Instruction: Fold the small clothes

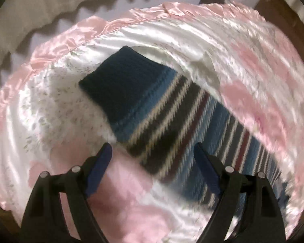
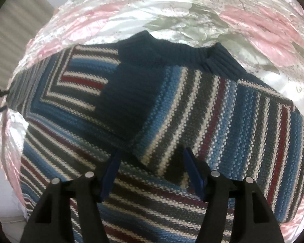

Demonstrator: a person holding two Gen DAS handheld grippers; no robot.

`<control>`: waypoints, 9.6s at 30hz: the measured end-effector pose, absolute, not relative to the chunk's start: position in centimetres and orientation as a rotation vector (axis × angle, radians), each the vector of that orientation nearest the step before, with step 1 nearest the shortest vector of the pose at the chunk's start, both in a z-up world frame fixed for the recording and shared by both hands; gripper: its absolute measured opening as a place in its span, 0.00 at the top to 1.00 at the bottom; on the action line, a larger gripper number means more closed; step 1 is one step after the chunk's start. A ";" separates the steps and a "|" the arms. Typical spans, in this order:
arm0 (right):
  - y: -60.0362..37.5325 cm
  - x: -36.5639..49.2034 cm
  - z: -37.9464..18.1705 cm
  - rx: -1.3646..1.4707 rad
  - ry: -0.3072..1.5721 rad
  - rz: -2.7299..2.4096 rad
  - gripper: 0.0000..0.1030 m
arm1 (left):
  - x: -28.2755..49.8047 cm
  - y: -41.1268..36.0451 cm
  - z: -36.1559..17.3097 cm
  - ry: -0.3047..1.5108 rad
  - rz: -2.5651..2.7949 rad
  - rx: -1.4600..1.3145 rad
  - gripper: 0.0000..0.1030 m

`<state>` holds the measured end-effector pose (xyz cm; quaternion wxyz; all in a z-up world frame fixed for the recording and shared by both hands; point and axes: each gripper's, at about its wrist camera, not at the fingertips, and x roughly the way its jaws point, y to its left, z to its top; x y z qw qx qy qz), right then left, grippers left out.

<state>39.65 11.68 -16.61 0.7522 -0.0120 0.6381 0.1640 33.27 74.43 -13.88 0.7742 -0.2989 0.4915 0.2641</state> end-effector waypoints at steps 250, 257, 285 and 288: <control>-4.6 0.2 -18.1 0.401 1.521 0.327 0.70 | 5.4 41.9 -21.4 1.476 -0.194 -0.392 0.42; -5.4 0.8 -15.6 0.454 1.440 0.415 0.89 | 5.2 41.6 -20.8 1.458 -0.185 -0.394 0.85; -10.1 17.9 -15.8 0.621 1.381 0.406 0.89 | 18.4 43.9 -16.8 1.286 -0.222 -0.521 0.90; -11.0 18.7 -17.4 0.692 1.411 0.408 0.87 | 20.3 43.6 -18.1 1.315 -0.217 -0.515 0.87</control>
